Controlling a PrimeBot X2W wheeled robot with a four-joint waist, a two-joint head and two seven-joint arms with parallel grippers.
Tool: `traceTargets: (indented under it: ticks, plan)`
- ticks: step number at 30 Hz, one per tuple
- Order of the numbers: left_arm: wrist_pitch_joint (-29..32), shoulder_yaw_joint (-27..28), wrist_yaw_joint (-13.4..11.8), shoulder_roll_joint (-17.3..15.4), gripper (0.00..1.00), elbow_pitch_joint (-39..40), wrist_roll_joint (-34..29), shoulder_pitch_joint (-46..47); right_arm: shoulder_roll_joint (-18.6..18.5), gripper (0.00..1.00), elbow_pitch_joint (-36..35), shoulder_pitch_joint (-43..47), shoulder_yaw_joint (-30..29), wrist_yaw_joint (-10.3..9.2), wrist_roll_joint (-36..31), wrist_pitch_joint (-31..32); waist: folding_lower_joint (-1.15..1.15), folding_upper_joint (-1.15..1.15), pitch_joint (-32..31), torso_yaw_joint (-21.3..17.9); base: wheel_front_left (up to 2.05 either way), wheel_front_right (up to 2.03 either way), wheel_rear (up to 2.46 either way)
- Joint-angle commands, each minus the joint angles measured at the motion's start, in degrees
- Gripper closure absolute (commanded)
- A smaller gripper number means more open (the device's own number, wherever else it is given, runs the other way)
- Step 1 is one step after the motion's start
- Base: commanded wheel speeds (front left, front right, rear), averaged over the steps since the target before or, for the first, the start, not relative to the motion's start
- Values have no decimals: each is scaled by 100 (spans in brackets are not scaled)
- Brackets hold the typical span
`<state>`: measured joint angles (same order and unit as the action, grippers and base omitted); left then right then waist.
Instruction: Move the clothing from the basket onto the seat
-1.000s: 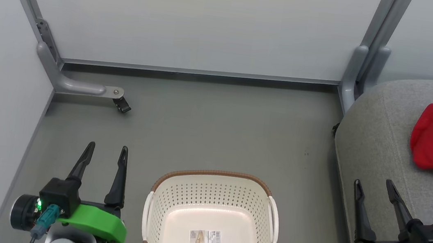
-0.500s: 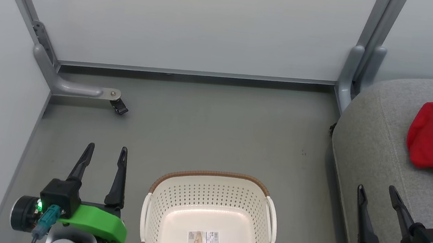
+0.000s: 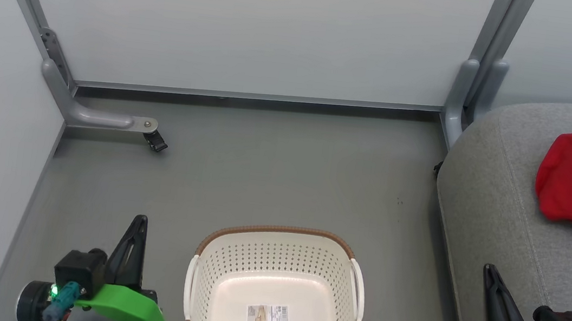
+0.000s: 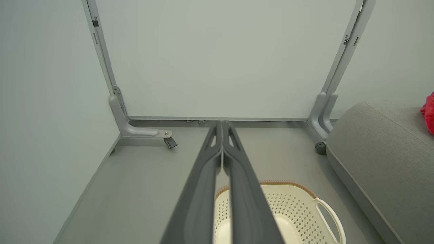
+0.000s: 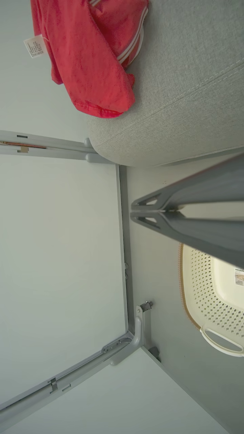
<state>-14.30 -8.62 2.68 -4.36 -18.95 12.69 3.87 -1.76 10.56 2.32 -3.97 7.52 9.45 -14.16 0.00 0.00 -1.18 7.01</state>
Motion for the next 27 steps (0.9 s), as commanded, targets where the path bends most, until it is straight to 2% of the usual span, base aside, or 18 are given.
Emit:
traceTargets:
  ticks: [1, 27]
  plan:
    - [65, 90, 28, 4, 100, 92, 299, 94, -36, 100, -54, -98, -40, 0, 304, 72, 0, 0, 2, -10, 0, 0, 0]
    - [707, 545, 178, 52, 100, 242, 2775, 151, -69, 100, 49, -349, -96, -1, 2886, 702, 0, 0, 30, -156, 0, 0, 0]
